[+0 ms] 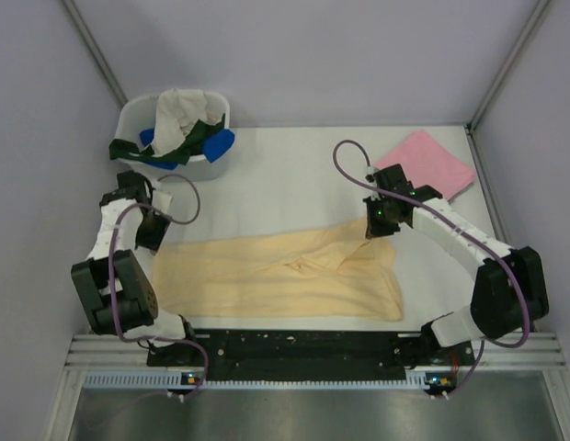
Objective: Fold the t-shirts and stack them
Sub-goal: Fold the other side of the tshirt into a rectangle
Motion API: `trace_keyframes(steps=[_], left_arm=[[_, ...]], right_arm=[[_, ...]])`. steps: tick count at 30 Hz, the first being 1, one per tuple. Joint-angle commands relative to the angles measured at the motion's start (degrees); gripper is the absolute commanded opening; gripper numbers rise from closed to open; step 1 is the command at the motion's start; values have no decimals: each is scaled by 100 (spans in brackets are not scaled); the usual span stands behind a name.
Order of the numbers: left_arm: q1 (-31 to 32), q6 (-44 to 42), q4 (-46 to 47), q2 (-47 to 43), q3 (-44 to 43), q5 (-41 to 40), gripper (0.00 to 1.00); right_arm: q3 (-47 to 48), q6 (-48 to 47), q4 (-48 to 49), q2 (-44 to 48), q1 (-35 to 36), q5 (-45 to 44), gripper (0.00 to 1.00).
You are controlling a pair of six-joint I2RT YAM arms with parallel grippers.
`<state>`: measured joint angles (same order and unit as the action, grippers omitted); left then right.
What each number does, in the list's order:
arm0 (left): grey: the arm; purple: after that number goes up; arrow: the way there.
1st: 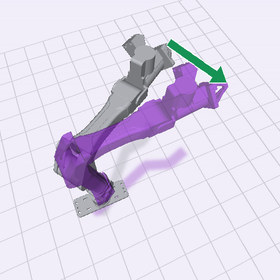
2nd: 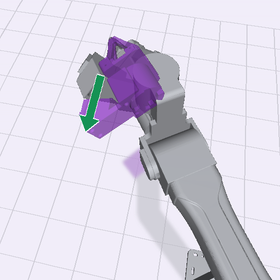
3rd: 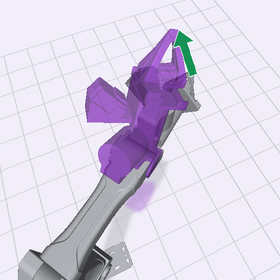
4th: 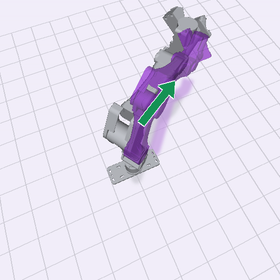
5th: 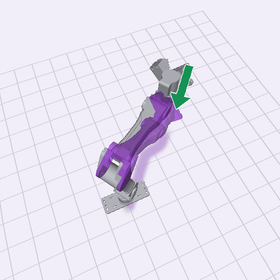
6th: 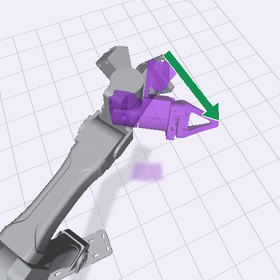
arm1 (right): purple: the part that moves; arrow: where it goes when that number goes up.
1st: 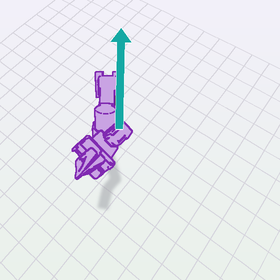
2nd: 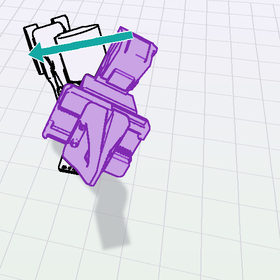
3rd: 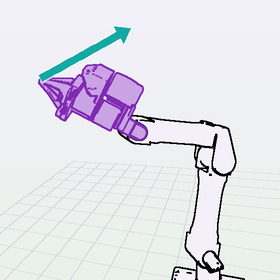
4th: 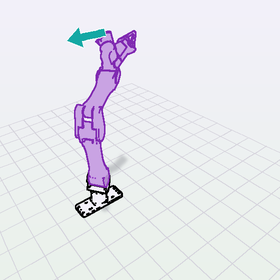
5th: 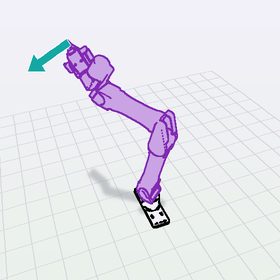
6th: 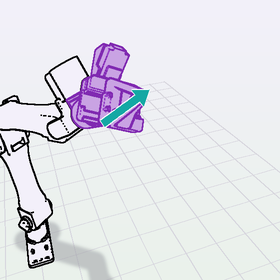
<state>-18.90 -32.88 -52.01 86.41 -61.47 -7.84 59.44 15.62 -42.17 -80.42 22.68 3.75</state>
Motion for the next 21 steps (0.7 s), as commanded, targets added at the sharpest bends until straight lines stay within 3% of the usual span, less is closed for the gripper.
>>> trace_keyframes(steps=[1, 5, 8, 12, 17, 21], left_arm=[[1016, -94, 279, -896, -567, 659, 55], [2808, -701, 200, -1118, -734, 1862, 57], [4134, -737, 86, -488, -1234, 2294, 59], [5621, -1246, 304, 471, -1718, 2927, 54], [6590, -1379, 1085, 1517, -2325, 3569, 50], [7013, -1396, 1878, 2220, -2360, 3281, 51]], right_arm=[[673, 64, 771, -640, -210, -23, 0], [1060, 100, 1035, -1474, -536, 301, 0], [1315, 126, 1044, -1932, -668, 836, 0], [1325, 231, 1185, -2161, -721, 1163, 0], [1140, 354, 1334, -2223, -721, 1260, 0], [1078, 451, 1378, -2215, -721, 1427, 0]])
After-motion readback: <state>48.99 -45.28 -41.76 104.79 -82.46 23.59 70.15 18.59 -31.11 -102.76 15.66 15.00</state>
